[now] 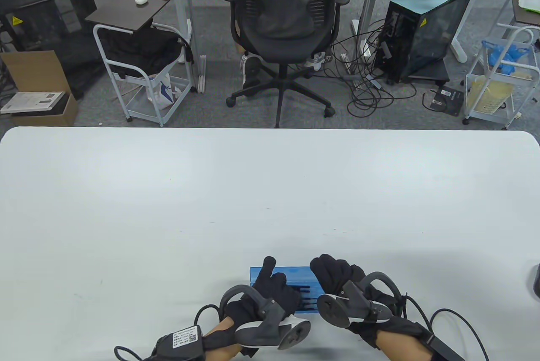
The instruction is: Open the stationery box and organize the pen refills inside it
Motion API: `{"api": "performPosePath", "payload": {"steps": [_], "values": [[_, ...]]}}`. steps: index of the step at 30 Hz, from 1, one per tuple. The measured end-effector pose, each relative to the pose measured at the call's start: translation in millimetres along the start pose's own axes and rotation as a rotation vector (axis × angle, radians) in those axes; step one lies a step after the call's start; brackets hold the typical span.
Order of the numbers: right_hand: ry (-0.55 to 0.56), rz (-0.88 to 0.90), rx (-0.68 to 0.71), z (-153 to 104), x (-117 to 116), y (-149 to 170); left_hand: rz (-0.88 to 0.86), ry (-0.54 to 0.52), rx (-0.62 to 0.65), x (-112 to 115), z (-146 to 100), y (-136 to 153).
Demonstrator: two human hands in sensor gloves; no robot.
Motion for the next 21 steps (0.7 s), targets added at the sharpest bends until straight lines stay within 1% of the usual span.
{"api": "performPosePath", "payload": {"steps": [2, 4, 5, 7, 8, 10, 11, 13, 14, 19, 21], "values": [[0.016, 0.012, 0.010, -2, 3, 1, -0.096, -0.090, -0.022, -18, -9, 14], [0.041, 0.040, 0.031, -5, 10, 1, -0.174, -0.188, -0.080, -33, -21, 33], [0.050, 0.054, 0.038, -6, 12, 2, -0.182, -0.195, -0.107, -34, -24, 39], [0.074, 0.095, 0.066, -11, 19, 1, -0.144, -0.132, -0.170, -28, -25, 50], [0.077, 0.107, 0.077, -12, 21, -1, -0.124, -0.099, -0.180, -24, -24, 52], [0.060, 0.113, 0.094, -13, 21, -4, -0.106, 0.028, -0.169, -10, -20, 53], [0.051, 0.106, 0.100, -12, 20, -6, -0.100, 0.113, -0.157, 0, -17, 51], [0.048, 0.101, 0.105, -11, 18, -7, -0.079, 0.227, -0.152, 13, -14, 48], [0.037, 0.110, 0.110, -10, 16, -7, -0.065, 0.263, -0.143, 17, -13, 46], [0.000, 0.116, 0.116, -7, 7, -9, -0.065, 0.358, -0.132, 30, -9, 44], [0.010, 0.134, 0.115, -6, 7, -10, -0.078, 0.357, -0.132, 30, -8, 44]]}}
Point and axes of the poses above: the tracker on the back of each hand, its own y axis roughly to the little-finger side, its own z axis roughly from the wrist to the fingertips, x = y × z, the point moved 5 cm from there along z, roughly from the wrist to the fingertips, and after that the axes turned 3 degrees about y, right-handed, at the moved point
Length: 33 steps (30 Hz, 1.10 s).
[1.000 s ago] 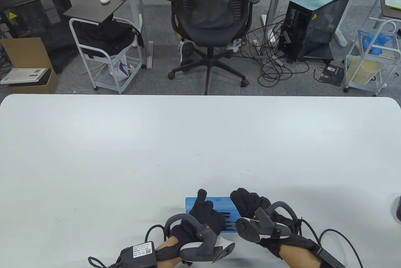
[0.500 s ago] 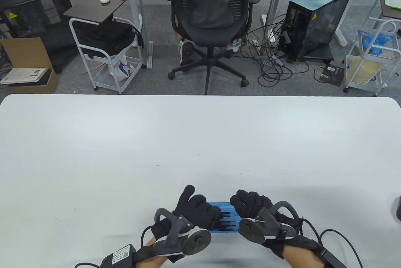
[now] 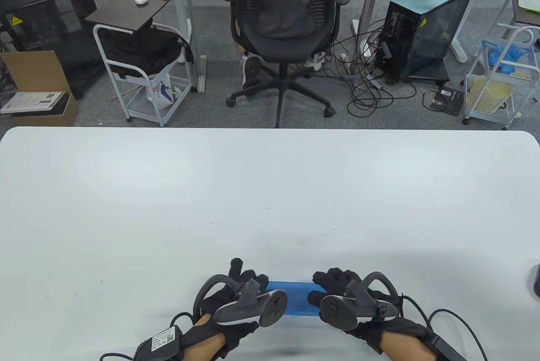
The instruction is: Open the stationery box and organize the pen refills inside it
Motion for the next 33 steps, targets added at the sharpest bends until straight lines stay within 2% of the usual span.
{"api": "performPosePath", "payload": {"steps": [6, 9, 12, 17, 23, 28, 33], "values": [[-0.015, 0.009, 0.006, 0, -1, 1, 0.029, 0.021, 0.006, 1, 2, -4], [0.010, 0.024, 0.009, -2, 3, 8, -0.028, 0.001, -0.017, -1, 4, 5], [0.066, 0.047, -0.079, -5, 11, 31, -0.085, -0.025, -0.121, -5, 5, 28], [0.172, 0.123, -0.319, -16, 23, 96, -0.211, -0.108, -0.373, -15, -1, 91], [0.133, 0.248, -0.562, -37, 2, 171, -0.297, -0.135, -0.576, -6, -15, 156], [0.125, 0.323, -0.659, -48, -13, 201, -0.377, -0.104, -0.655, 7, -18, 183], [0.120, 0.338, -0.679, -48, -18, 205, -0.378, -0.073, -0.656, 13, -15, 184]]}}
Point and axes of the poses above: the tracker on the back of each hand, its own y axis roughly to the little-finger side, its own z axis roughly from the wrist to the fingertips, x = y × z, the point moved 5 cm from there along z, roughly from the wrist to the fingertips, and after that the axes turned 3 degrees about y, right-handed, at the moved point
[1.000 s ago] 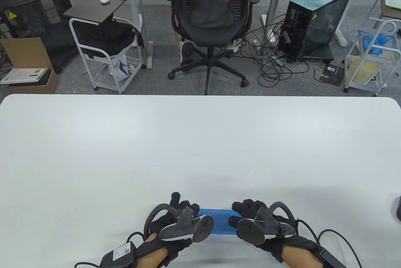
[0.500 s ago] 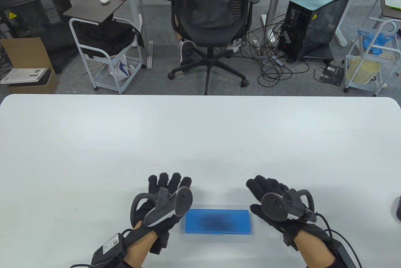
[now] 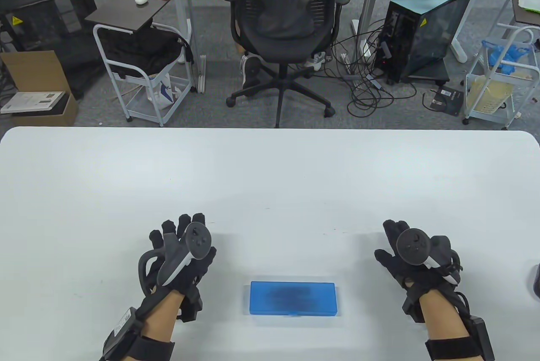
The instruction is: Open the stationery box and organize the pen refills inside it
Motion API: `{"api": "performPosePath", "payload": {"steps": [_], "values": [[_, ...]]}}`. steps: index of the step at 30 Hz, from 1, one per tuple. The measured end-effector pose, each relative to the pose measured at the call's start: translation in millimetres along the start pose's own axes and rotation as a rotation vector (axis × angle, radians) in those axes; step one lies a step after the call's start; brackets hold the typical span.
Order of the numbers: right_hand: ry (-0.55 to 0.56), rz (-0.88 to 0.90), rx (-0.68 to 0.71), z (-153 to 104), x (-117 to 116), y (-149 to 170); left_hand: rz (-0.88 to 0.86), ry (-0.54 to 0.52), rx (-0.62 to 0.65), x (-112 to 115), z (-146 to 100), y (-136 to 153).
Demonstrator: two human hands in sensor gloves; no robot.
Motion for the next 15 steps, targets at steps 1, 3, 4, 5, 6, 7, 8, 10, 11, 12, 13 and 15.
{"api": "performPosePath", "payload": {"steps": [1, 3, 4, 5, 6, 7, 8, 10, 11, 12, 13, 15], "values": [[-0.001, -0.001, 0.001, 0.0, -0.3, -0.6, 0.005, 0.002, 0.002, 0.5, 0.0, -0.6], [0.001, -0.004, 0.005, 0.0, -0.6, -2.6, 0.015, 0.001, 0.005, 0.5, -0.9, -2.3], [0.000, -0.001, 0.006, 0.1, -1.0, -2.8, 0.016, -0.001, 0.006, 0.4, -1.1, -2.5], [-0.002, 0.002, 0.006, 0.4, -1.4, -2.9, 0.016, -0.002, 0.009, 0.2, -1.5, -2.8], [-0.003, 0.002, 0.006, 0.2, -1.4, -3.0, 0.015, -0.003, 0.010, 0.4, -1.5, -2.8], [-0.004, 0.003, 0.006, 0.2, -1.5, -2.8, 0.015, -0.003, 0.011, 0.3, -1.7, -2.7], [-0.006, 0.005, 0.006, -0.1, -1.2, -2.9, 0.016, -0.004, 0.010, 0.6, -1.5, -2.4], [-0.007, 0.012, 0.005, -0.5, -1.0, -2.7, 0.010, -0.003, 0.012, 0.9, -1.2, -1.9], [-0.009, 0.013, 0.004, -0.6, -1.0, -2.6, 0.006, -0.003, 0.013, 1.1, -1.0, -1.8], [-0.008, 0.013, 0.004, -0.7, -1.0, -2.6, 0.005, -0.002, 0.013, 1.2, -1.0, -1.7], [-0.009, 0.013, 0.004, -0.7, -1.0, -2.6, 0.006, -0.003, 0.012, 1.2, -1.1, -1.6], [-0.012, 0.014, 0.004, -0.5, -1.4, -2.7, 0.007, 0.000, 0.015, 1.6, -1.3, -2.0]]}}
Point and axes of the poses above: the tracker on the back of each hand, its own y axis roughly to the little-finger side, its own z axis roughly from the wrist to the fingertips, x = y × z, the point moved 5 cm from there along z, roughly from the wrist to the fingertips, and after that the axes turned 3 degrees about y, right-handed, at the moved point
